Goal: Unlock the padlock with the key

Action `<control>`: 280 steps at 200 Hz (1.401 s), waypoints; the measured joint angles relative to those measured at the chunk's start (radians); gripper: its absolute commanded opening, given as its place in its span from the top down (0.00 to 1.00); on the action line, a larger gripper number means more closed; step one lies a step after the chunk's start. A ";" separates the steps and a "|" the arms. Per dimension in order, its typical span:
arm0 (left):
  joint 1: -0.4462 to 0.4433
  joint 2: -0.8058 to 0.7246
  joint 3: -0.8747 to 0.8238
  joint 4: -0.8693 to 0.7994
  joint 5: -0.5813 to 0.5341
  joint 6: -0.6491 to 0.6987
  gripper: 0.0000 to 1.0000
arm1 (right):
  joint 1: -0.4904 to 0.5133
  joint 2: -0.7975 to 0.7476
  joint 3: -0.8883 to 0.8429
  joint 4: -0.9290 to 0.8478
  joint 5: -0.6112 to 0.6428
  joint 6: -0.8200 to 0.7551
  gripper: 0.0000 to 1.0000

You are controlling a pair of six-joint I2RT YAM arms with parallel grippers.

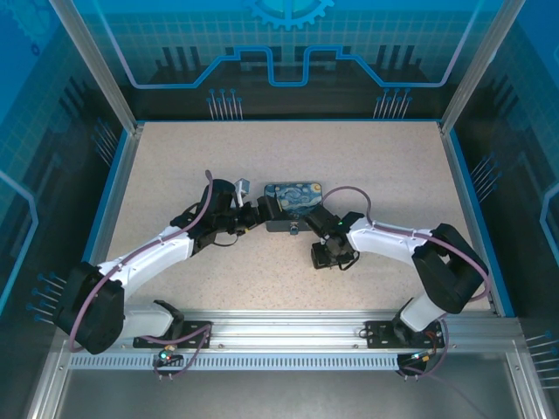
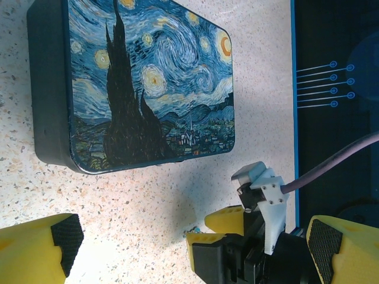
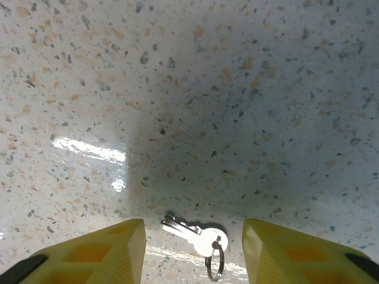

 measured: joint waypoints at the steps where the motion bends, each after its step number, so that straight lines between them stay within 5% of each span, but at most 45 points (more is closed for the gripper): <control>1: 0.000 0.000 0.000 0.000 0.000 0.000 0.01 | 0.000 0.000 0.000 0.000 0.000 0.000 0.58; 29: 0.000 -0.006 0.000 0.000 0.000 0.000 0.01 | 0.001 0.000 -0.002 -0.003 0.008 -0.006 0.71; 85: 0.000 -0.007 0.000 -0.001 0.000 0.000 0.01 | 0.004 -0.028 -0.060 0.005 0.010 -0.004 0.71; 135: 0.000 -0.007 0.000 -0.003 0.000 0.000 0.01 | 0.005 -0.056 -0.066 0.009 0.006 0.005 1.00; 280: 0.000 -0.007 0.000 -0.004 0.000 0.000 0.01 | 0.003 -0.333 -0.068 -0.076 -0.023 0.046 1.00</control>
